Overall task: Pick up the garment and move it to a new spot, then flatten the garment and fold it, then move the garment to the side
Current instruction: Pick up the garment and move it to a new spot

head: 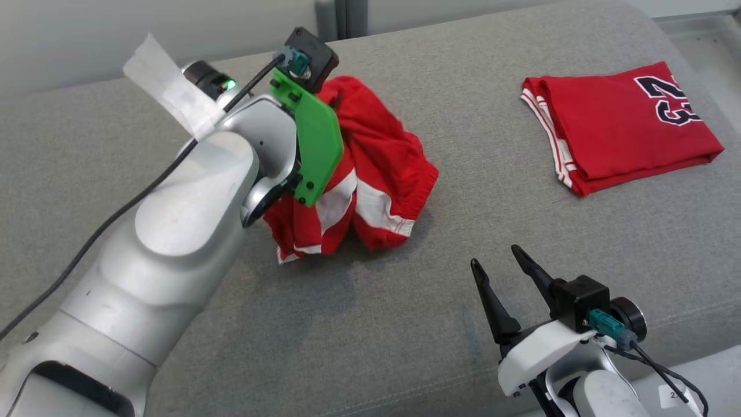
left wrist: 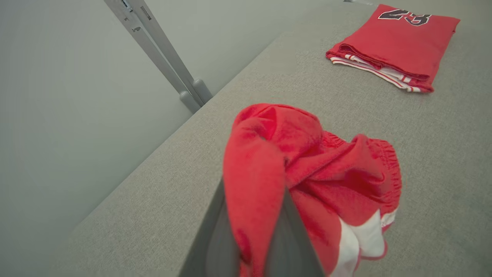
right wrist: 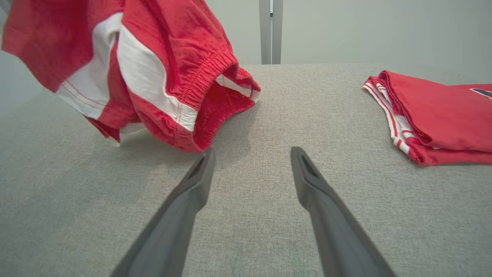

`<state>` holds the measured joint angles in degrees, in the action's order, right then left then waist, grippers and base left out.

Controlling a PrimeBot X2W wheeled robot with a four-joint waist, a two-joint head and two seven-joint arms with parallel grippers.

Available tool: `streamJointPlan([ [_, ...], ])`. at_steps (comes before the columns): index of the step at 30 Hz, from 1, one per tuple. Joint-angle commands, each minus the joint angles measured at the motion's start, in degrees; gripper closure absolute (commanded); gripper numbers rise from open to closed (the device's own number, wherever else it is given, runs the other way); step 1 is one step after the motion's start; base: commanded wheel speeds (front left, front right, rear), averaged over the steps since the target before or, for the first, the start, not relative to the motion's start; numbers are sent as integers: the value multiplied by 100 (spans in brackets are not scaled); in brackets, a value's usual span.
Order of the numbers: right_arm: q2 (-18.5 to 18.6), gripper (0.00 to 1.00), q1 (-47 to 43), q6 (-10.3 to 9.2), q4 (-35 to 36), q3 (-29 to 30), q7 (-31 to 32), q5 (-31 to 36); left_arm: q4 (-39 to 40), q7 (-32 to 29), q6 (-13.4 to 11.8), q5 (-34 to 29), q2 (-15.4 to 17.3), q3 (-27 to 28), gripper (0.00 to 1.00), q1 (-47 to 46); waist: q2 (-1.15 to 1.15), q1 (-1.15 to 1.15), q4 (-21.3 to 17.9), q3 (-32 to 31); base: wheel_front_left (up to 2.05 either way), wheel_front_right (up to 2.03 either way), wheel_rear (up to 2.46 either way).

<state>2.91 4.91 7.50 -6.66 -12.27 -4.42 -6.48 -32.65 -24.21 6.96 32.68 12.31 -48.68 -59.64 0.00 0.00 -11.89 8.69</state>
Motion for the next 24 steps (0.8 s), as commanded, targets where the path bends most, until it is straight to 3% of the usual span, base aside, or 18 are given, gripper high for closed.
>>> streamJointPlan([
  [1,0,0,56,-3,-15,-31,-36,-36,-69,-16,-54,36,82,-20,100,166,0,0,-161,-33,0,0,0],
  [5,4,0,146,-3,-56,-160,-70,-99,-430,124,-189,27,206,-47,100,481,0,0,-375,28,0,0,0],
  [6,2,0,156,-3,-65,-167,-80,-110,-517,233,-213,-52,235,-67,89,498,0,0,-412,51,0,0,0],
  [7,2,0,166,-3,-82,-170,-93,-110,-654,306,-241,-122,278,-108,8,551,0,0,-435,68,0,0,0],
  [8,4,0,177,-3,-101,-166,-104,-104,-766,419,-286,-180,301,-126,0,587,0,0,-450,85,0,0,0],
  [13,3,0,220,-3,-171,-103,-148,-102,-1317,1062,-595,-279,339,-20,0,613,0,0,-409,114,0,0,0],
  [24,3,0,60,-3,-199,22,-77,6,-1740,2424,-643,215,102,513,0,919,0,0,226,-192,0,0,0],
])
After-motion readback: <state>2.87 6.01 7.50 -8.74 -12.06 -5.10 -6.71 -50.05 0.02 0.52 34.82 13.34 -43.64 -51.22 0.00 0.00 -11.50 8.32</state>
